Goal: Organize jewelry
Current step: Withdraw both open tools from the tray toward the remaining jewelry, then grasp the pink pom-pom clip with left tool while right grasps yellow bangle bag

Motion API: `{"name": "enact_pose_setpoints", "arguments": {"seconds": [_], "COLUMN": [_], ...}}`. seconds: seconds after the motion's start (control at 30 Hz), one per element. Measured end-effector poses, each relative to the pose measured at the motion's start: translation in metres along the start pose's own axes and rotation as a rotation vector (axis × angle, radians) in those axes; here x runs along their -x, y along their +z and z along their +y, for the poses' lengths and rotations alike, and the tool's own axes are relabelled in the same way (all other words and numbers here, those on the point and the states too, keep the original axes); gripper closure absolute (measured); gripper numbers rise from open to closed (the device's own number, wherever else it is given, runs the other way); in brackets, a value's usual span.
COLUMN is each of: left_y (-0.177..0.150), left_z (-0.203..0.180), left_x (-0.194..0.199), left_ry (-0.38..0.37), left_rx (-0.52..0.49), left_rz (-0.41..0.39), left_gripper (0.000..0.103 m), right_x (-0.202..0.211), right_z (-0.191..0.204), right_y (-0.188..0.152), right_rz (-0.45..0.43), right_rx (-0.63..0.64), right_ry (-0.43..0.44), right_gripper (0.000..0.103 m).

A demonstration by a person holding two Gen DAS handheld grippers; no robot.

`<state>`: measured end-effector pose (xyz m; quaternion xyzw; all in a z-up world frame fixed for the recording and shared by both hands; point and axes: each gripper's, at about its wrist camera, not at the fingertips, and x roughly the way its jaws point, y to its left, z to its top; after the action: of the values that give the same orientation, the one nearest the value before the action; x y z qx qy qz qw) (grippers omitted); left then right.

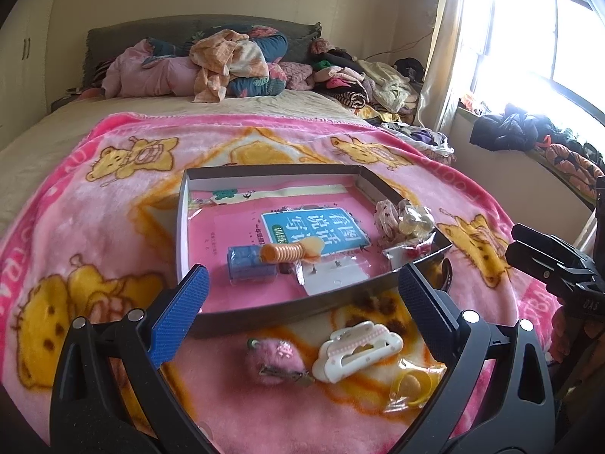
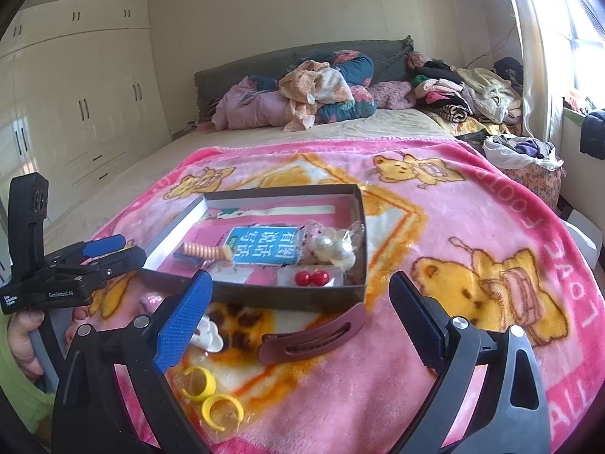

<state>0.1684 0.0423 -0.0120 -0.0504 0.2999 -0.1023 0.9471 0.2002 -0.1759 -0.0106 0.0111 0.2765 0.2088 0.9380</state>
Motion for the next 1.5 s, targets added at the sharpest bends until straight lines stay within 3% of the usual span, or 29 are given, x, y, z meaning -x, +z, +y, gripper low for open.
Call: {"name": "enact_pose_setpoints", "arguments": {"seconds": [0.93, 1.43, 1.5], "left_y": [-0.037, -0.052, -0.053], "left_z": [0.029, 0.040, 0.042], "left_x": [0.002, -0.020, -0.024], "left_ry": [0.058, 0.001, -0.013], "left_rx": [0.003, 0.052, 0.065], "left_rz": [0.083, 0.164, 0.175], "left_gripper": [0.012, 0.012, 0.016], "right_x": [-0.021, -0.051, -0.054], "right_z": [0.050, 0.079, 0.080], "right_y": [-0.040, -0.074, -0.077], "right_rz": [0.133, 0.289, 0.303], "right_rx": [0.166, 0.280, 0.284], "right_ry": [0.077, 0.126, 0.130], "right_gripper": [0.011, 0.012, 0.012]}}
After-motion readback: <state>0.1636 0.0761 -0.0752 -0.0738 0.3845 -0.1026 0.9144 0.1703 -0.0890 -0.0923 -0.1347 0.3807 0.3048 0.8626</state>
